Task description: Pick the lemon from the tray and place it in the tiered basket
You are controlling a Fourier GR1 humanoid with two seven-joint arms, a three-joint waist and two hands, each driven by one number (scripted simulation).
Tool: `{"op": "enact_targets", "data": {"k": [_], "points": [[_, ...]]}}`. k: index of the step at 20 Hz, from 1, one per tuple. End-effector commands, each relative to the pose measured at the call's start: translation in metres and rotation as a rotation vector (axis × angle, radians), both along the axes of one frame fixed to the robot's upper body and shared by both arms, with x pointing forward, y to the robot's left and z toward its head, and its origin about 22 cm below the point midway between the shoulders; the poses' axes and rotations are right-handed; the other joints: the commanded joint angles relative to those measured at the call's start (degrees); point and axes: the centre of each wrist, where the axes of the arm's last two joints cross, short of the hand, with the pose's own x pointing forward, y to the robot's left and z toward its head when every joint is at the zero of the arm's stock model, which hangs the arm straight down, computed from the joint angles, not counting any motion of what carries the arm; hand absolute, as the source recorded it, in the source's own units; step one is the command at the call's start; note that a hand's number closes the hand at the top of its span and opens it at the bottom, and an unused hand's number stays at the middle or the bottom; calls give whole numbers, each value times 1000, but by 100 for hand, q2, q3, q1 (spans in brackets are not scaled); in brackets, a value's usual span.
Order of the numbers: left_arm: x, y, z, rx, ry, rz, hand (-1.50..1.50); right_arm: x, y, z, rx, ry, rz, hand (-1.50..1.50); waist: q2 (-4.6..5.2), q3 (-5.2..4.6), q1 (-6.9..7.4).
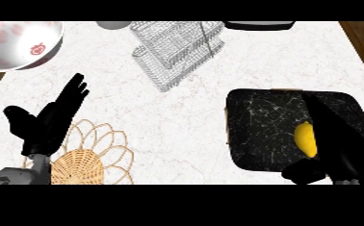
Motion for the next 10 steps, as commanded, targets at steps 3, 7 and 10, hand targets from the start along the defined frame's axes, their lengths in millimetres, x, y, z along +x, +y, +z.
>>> {"op": "enact_targets", "data": {"k": [3,7,10], "points": [[5,7,6,6,3,5,0,14,11,-43,-59,123,-158,-150,0,13,-53],[14,-2,5,-1,0,20,0,41,4,-37,-63,88,-171,-150,0,13,-77],[-10,-5,-7,2,5,-14,0,19,-8,-60,-118,91,-166,-150,-16,14,-87]]}}
